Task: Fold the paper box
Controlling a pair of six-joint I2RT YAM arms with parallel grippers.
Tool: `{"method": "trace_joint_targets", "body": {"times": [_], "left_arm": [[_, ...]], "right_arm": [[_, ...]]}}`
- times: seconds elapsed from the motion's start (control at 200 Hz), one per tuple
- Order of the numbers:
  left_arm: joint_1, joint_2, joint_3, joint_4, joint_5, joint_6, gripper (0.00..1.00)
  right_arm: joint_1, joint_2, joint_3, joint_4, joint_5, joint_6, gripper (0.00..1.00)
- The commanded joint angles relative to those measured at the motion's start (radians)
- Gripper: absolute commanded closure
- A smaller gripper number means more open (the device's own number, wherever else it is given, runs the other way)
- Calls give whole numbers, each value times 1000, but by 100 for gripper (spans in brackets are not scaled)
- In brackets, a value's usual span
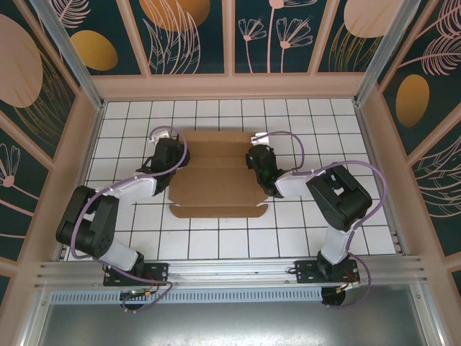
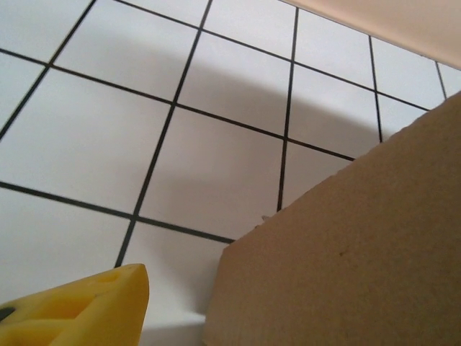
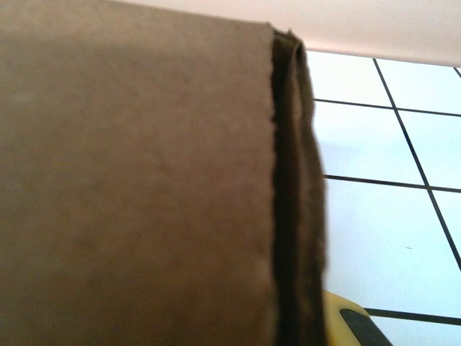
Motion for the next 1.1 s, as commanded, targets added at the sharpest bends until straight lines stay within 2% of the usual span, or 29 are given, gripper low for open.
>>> {"method": "trace_joint_targets", "body": {"times": [0.0, 0.145, 0.335, 0.495, 0.56, 0.656, 0.731, 0.846, 0.961, 1.016, 1.096], "left_arm": [[21, -89, -56, 3, 27, -43, 36], [20, -200, -99, 7, 70, -39, 38], [21, -334, -120, 37, 159, 6, 45], [27, -407, -73, -51, 17, 95, 47], [64, -438, -72, -73, -21, 87, 47], [201, -446, -75, -74, 64, 14, 48], [282, -360, -21, -107, 158, 13, 50], [291, -178, 106, -183, 344, 163, 49], [292, -96, 104, -138, 571, 300, 44], [292, -86, 102, -147, 578, 373, 44], [292, -94, 85, -158, 484, 428, 46]], "right_arm": [[-32, 49, -9, -130, 66, 12, 100], [-33, 59, 3, -136, 58, 12, 100], [-35, 70, 12, -147, 40, 15, 100], [-36, 67, 12, -154, 18, 9, 100], [-36, 68, 10, -154, 3, 7, 100], [-36, 70, 10, -153, -16, -2, 100], [-38, 67, 9, -156, -44, -16, 100], [-37, 62, 3, -151, -83, -29, 100], [-42, 67, 13, -165, -100, -31, 100], [-48, 63, 15, -173, -107, -31, 100], [-57, 52, 13, -177, -131, -26, 100]]}}
